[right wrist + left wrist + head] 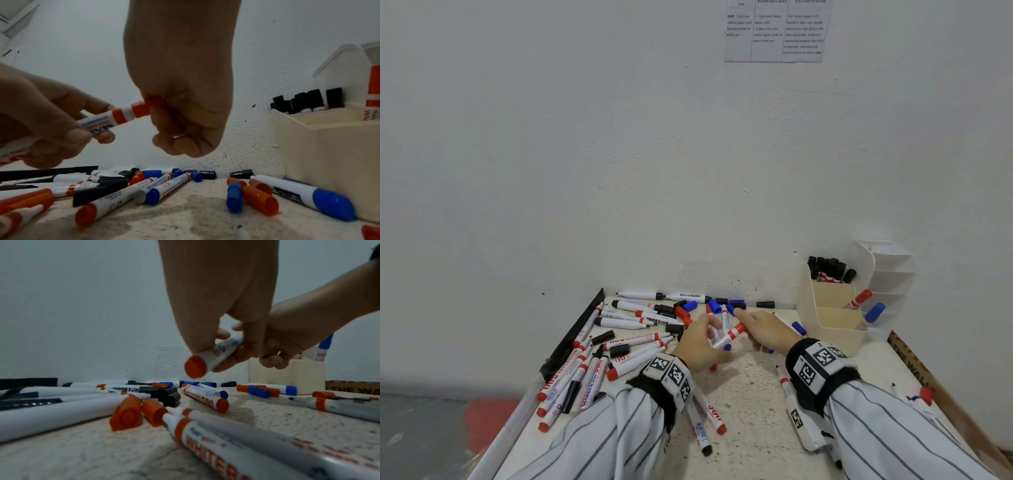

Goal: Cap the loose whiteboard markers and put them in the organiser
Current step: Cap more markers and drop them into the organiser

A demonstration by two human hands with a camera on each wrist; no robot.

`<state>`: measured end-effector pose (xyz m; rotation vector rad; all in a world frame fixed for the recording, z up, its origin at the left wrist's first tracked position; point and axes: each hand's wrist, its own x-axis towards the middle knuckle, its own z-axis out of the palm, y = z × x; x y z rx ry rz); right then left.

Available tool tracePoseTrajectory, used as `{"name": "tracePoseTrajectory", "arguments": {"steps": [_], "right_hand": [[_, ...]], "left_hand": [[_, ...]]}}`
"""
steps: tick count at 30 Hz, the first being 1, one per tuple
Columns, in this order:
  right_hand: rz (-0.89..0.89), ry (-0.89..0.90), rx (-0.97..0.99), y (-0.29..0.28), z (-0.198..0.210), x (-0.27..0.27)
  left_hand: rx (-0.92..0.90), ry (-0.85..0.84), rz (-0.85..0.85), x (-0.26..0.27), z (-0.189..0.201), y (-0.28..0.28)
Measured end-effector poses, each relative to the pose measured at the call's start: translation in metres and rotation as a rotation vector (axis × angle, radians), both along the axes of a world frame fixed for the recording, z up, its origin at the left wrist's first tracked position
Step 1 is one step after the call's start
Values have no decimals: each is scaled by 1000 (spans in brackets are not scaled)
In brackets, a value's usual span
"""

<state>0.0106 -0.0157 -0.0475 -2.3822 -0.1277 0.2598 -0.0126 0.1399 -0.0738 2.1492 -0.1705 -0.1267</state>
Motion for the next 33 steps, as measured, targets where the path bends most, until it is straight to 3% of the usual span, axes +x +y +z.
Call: {"name": "tracePoseTrajectory", "arguments": {"steps": [7,11,17,22,28,33], "right_hand": [[-132,43,-1,1,-4,-2],[-160,28,-17,1,-2,-3],[-158,-19,108,-2,2,-5],[-98,-52,182,-4,2,-9],[13,-61,310,-5,7,-17],[92,-78,409,-5,3,-18]], "left_hand": [[75,-181,50,-2,-1,-9],[189,-179,-38,-3,7,-11],[191,-144,-138,-9,14,-17],[70,38,-131,-10,19,-20],[-217,343,-127,-16,23,-20],[-346,474,-166,-17,29,-15]]}}
